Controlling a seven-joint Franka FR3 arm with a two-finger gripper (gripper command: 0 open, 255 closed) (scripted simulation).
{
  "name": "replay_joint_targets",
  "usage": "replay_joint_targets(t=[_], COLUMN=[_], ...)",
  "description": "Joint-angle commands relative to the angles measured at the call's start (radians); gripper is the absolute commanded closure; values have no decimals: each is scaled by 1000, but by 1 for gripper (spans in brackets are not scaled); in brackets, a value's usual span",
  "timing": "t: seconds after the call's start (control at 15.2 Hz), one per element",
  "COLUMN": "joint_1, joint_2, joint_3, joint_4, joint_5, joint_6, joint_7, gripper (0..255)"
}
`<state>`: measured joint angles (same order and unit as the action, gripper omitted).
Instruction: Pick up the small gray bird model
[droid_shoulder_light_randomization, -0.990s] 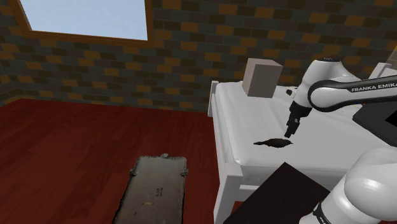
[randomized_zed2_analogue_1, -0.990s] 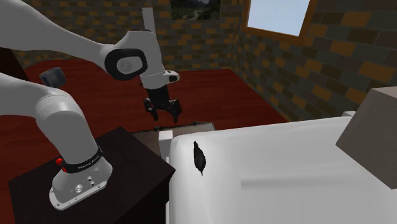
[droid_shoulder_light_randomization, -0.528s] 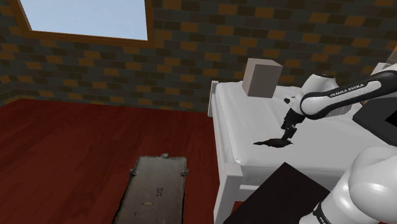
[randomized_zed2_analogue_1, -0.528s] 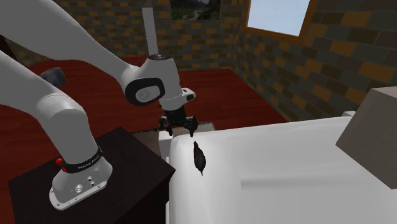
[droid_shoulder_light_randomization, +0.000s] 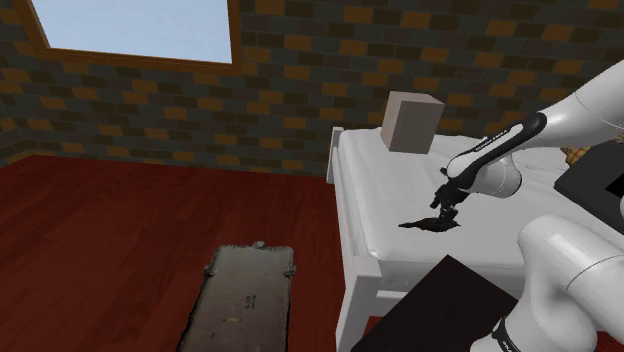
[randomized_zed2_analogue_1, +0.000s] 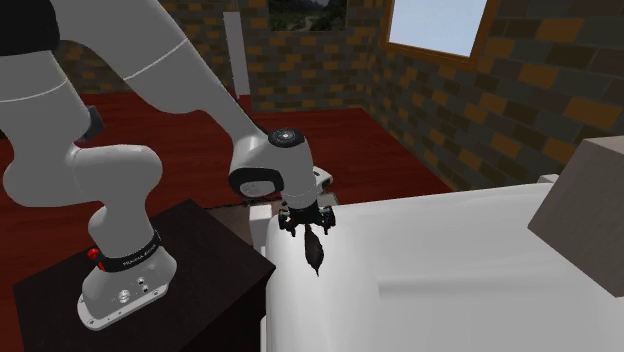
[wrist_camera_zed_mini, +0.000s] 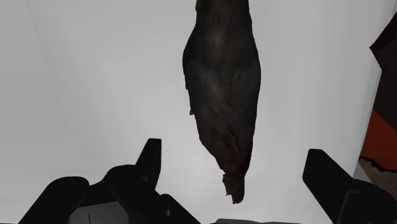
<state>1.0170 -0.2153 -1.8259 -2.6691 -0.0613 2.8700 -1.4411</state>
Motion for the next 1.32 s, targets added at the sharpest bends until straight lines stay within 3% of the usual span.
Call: replay_joint_targets(t=[0.0, 0.4, 0.53, 0.59, 1.19, 1.25], joint_1=[256, 474, 493, 494, 493, 459], joint_2=[-44, -123, -131, -131, -131, -118], joint_3=[-275, -526, -547, -547, -547, -510], joint_4=[32, 50, 52, 53, 52, 48], joint_5=[-83, -222, -231, -231, -231, -214], joint_6=[44, 124, 132, 131, 132, 119], joint_7=[30, 122, 128, 128, 128, 117], gripper=[0, 0, 0, 255, 255, 255])
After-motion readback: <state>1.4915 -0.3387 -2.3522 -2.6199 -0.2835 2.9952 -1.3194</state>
